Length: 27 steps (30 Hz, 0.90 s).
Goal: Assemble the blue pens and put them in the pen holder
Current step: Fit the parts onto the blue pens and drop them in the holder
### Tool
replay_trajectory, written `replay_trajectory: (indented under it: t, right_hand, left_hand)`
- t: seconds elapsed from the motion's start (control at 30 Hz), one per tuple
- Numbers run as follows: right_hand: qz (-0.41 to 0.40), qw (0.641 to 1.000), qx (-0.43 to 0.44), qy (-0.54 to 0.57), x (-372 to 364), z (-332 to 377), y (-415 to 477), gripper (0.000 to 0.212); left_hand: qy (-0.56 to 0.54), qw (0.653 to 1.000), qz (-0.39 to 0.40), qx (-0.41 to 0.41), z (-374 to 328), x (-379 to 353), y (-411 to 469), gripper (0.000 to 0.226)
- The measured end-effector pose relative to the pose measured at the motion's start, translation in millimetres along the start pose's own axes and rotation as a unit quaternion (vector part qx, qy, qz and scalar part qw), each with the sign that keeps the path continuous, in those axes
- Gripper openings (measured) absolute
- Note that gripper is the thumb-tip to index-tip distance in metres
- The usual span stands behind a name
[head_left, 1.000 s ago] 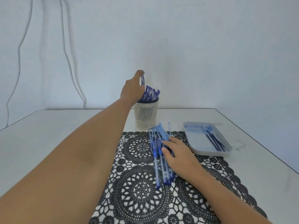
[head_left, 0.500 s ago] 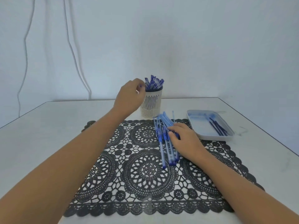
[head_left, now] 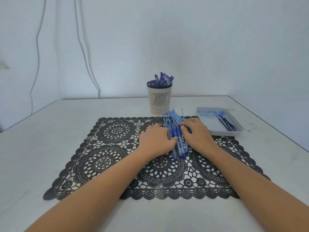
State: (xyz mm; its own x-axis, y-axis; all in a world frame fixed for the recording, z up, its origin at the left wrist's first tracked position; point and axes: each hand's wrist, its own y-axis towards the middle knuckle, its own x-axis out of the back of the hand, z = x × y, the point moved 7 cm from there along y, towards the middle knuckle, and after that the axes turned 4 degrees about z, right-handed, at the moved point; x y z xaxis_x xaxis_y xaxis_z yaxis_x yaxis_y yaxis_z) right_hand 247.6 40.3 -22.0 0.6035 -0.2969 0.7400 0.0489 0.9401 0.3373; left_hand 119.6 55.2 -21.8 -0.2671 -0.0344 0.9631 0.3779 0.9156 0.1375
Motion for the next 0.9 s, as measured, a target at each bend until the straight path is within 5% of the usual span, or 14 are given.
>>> replay_trajectory:
  t: [0.43,0.63,0.9]
  right_hand:
    - [-0.035,0.999,0.038,0.009,4.0,4.4,2.2,0.032]
    - [-0.053,0.964,0.203,-0.161,-1.0,36.8,-5.5,0.048]
    - [-0.092,0.921,0.278,-0.256,-2.2,55.1,-12.5,0.037]
  left_hand:
    - [-0.140,0.990,0.006,-0.010,25.5,24.2,-2.4,0.028]
    - [-0.096,0.993,-0.021,-0.069,44.9,34.7,-12.8,0.019]
    - [-0.077,0.985,-0.053,-0.148,46.5,29.1,-20.8,0.017]
